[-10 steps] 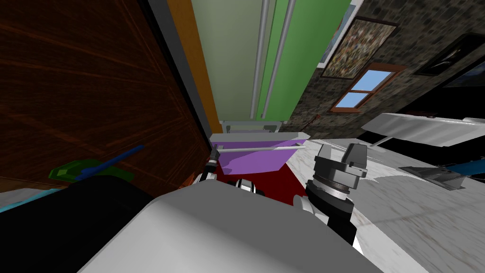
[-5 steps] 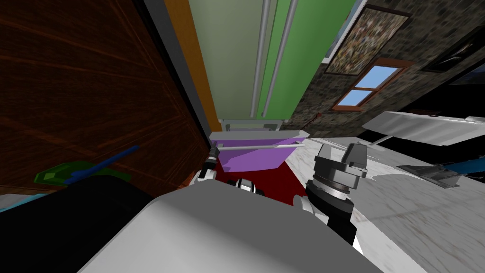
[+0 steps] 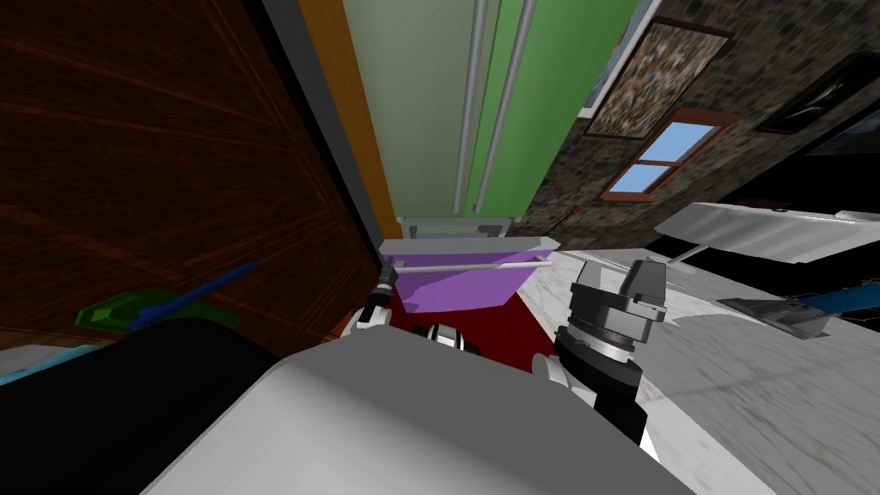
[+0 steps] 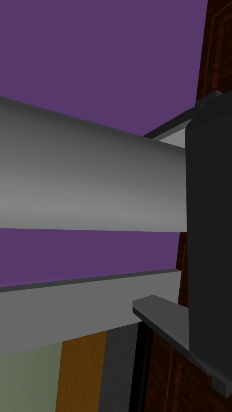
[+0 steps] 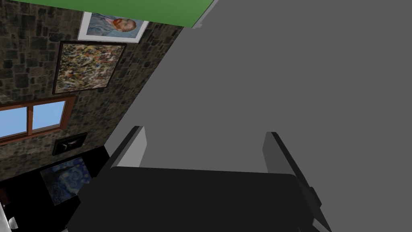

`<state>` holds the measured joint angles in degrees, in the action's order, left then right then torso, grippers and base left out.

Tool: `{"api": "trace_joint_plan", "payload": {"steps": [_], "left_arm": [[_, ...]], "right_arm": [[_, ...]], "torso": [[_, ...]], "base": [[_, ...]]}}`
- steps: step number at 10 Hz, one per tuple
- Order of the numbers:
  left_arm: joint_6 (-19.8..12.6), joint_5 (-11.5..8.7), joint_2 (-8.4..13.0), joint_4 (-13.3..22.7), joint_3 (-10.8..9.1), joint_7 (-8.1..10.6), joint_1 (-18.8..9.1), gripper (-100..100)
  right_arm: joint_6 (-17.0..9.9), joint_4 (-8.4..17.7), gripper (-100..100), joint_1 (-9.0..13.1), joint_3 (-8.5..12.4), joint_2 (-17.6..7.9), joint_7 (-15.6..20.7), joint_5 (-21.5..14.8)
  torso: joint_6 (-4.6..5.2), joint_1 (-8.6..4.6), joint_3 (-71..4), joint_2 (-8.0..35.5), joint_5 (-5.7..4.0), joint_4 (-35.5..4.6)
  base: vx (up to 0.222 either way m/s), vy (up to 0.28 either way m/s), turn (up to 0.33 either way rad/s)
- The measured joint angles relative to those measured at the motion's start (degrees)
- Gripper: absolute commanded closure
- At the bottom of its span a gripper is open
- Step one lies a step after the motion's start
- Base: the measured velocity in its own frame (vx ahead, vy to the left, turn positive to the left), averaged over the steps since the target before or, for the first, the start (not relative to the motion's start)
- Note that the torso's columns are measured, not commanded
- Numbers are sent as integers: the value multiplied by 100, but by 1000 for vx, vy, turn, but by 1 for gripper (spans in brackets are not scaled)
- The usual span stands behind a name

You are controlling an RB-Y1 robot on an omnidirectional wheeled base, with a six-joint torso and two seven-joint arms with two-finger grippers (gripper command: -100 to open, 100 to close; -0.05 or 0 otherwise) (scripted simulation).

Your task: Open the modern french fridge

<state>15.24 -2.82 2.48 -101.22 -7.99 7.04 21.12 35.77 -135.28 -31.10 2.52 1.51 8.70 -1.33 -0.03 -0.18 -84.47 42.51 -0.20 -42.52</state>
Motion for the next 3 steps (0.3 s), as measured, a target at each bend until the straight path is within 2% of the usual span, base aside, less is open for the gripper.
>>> {"api": "trace_joint_plan", "payload": {"steps": [3], "left_arm": [[-21, 0, -3, 25, 5, 1, 17, 0]], "right_arm": [[0, 0, 0, 0, 0, 0, 0, 0]], "torso": [[2, 12, -8, -18, 13, 16]], "base": [[0, 0, 0]]}}
